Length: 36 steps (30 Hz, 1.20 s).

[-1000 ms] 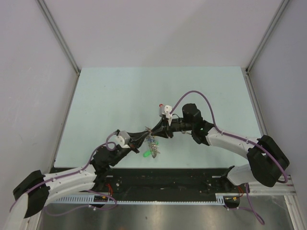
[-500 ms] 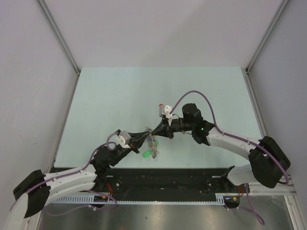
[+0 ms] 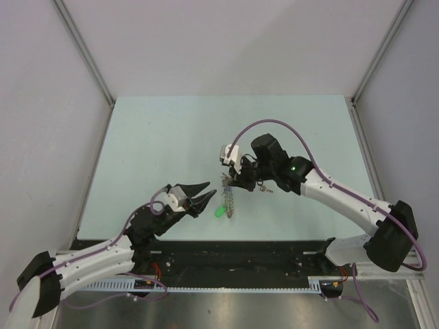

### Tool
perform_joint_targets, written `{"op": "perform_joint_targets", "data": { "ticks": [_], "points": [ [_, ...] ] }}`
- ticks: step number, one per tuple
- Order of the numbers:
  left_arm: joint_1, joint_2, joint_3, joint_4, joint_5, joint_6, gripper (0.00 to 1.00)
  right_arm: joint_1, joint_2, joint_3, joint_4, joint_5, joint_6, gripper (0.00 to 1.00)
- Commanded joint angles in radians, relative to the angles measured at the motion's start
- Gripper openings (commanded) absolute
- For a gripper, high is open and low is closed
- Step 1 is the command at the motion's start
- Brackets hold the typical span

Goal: Put the keys on the keyring

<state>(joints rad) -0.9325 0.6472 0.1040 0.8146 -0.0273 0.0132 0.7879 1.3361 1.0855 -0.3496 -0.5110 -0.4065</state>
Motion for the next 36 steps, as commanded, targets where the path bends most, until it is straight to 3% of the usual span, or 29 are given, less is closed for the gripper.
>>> {"op": "perform_joint_targets", "data": {
  "ticks": [1,5,12,26,36],
  "points": [
    [0.004,0.028,0.066,-0.061,0.093,0.059,0.40,0.060,-0.017,0.125,-0.268,0.181,-0.074,0.00],
    [0.004,0.071,0.088,-0.075,0.148,0.076,0.45,0.097,0.020,0.208,-0.383,0.296,-0.086,0.00],
    [0.009,0.123,0.108,-0.077,0.237,0.080,0.46,0.149,0.051,0.289,-0.483,0.315,-0.127,0.00],
    [0.027,0.170,0.105,-0.002,0.326,0.050,0.47,0.221,0.069,0.335,-0.486,0.253,-0.212,0.00],
    [0.031,0.201,0.111,0.049,0.372,0.016,0.39,0.244,0.083,0.346,-0.506,0.270,-0.226,0.00]
  ]
}}
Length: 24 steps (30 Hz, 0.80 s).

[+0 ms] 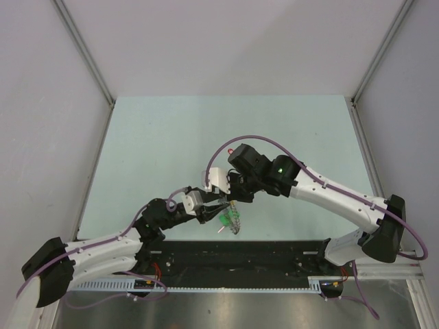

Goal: Put the keys on the keyring

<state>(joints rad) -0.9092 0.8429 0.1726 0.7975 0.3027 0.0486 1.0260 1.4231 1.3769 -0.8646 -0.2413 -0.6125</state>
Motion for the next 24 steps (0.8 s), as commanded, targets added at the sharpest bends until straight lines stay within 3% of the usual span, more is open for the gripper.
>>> {"op": "perform_joint_targets", "data": {
  "ticks": [1,8,16,24],
  "points": [
    [0.007,0.005,0.042,0.063,0.045,-0.021,0.38,0.008,-0.006,0.054,0.009,-0.001,-0.021,0.00],
    [0.007,-0.002,0.047,0.026,0.050,-0.009,0.33,0.011,-0.007,0.054,0.001,0.005,-0.023,0.00],
    [0.033,-0.128,0.004,-0.029,0.003,0.008,0.34,0.011,-0.012,0.054,-0.002,0.017,-0.023,0.00],
    [0.046,-0.077,0.019,-0.006,0.041,-0.007,0.31,0.013,-0.012,0.054,-0.001,0.017,-0.023,0.00]
  ]
}}
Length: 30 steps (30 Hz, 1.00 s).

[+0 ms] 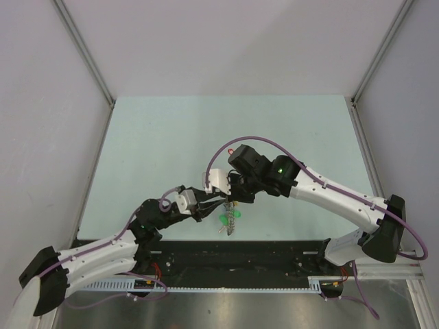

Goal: Put the keys on the keyring

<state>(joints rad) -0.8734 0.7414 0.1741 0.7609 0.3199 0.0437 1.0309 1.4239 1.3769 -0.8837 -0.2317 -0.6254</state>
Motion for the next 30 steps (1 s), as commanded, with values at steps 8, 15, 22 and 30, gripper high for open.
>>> {"op": "perform_joint_targets", "data": {
  "ticks": [8,15,22,30],
  "points": [
    [0.011,0.085,0.039,0.054,0.068,-0.011,0.29,0.006,-0.008,0.053,0.019,0.002,-0.013,0.00],
    [0.010,0.113,0.051,0.060,0.088,-0.013,0.25,0.006,-0.006,0.053,0.022,-0.004,-0.011,0.00],
    [0.010,0.130,0.051,0.097,0.102,-0.030,0.22,0.008,0.001,0.053,0.023,-0.009,-0.011,0.00],
    [0.010,0.135,0.056,0.094,0.100,-0.033,0.15,0.009,0.001,0.053,0.025,-0.008,-0.010,0.00]
  ]
}}
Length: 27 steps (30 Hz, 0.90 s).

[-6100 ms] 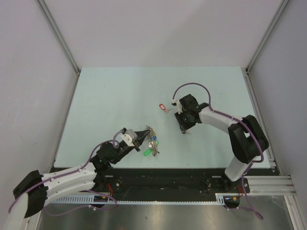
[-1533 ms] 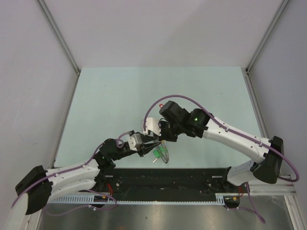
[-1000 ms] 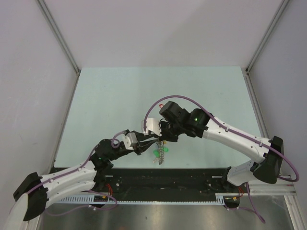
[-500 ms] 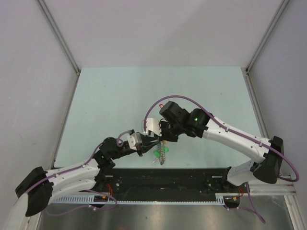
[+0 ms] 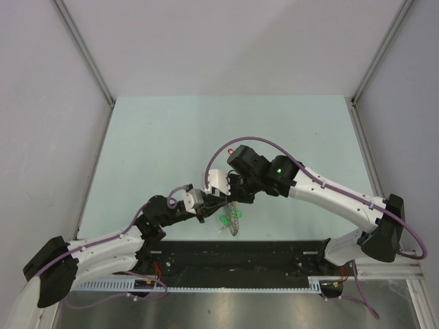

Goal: Put the keys on the keyring

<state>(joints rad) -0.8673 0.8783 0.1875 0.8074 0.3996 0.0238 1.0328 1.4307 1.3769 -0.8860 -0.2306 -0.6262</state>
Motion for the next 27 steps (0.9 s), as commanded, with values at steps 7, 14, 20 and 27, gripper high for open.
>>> {"op": "perform_joint_targets", "data": {
  "ticks": [7,14,20,27],
  "points": [
    [0.004,0.004,0.046,0.044,0.015,-0.018,0.03,0.009,-0.004,0.054,0.024,-0.007,-0.007,0.00],
    [0.004,0.010,0.020,0.090,-0.027,-0.057,0.00,0.012,-0.013,0.053,0.042,0.034,0.049,0.09],
    [0.007,0.005,-0.034,0.193,-0.088,-0.093,0.00,-0.052,-0.082,0.037,0.126,0.062,0.186,0.41],
    [0.062,-0.019,-0.085,0.280,-0.076,-0.150,0.00,-0.246,-0.259,-0.114,0.315,-0.030,0.378,0.43]
  ]
}}
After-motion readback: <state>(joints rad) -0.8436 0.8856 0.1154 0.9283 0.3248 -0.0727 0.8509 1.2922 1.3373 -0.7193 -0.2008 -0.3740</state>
